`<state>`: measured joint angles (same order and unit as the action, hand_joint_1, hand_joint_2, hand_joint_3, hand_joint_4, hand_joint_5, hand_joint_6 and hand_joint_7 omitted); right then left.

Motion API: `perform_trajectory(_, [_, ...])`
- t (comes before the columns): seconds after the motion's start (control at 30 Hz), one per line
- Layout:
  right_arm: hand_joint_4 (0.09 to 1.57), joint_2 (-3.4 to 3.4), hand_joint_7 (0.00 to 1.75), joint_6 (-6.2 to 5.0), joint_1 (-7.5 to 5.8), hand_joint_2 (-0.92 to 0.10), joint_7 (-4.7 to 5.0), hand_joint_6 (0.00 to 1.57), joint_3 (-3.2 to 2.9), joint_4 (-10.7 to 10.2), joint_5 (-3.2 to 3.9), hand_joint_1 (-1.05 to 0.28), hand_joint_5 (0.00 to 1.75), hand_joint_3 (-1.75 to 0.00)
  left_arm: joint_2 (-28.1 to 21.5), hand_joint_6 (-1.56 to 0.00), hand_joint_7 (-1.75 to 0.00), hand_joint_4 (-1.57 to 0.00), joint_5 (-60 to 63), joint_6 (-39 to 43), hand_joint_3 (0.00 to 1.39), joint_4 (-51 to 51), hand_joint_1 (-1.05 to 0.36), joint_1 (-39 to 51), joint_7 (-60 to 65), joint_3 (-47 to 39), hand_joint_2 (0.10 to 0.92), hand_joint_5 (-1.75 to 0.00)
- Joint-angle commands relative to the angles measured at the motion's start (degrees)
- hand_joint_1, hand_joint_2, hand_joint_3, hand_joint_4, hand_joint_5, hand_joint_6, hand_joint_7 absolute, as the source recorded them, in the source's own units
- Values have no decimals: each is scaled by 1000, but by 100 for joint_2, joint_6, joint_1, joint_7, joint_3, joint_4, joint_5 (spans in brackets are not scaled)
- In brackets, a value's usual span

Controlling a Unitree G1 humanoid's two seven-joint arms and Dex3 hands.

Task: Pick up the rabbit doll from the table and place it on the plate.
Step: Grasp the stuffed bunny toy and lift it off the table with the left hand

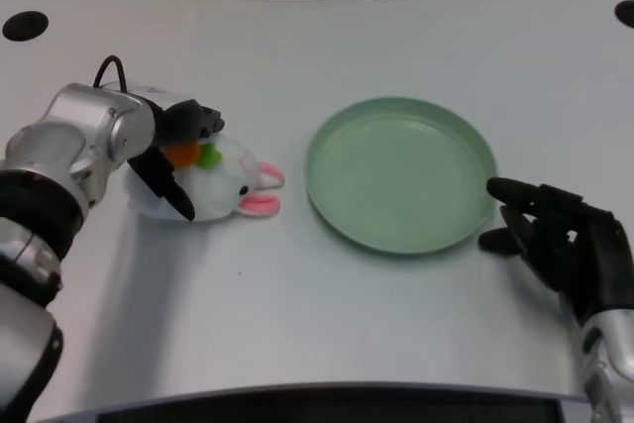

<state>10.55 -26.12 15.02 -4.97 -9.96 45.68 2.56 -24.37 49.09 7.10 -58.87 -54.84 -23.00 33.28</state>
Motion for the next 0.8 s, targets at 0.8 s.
perform_trajectory(0.8, [835,-60,9,187,-243,-921,-43,1050,-31,-435,107,-398,883,-188,423,-393,-79,-373,353,323,0,-1159,-729,-141,1751,955,771,-233])
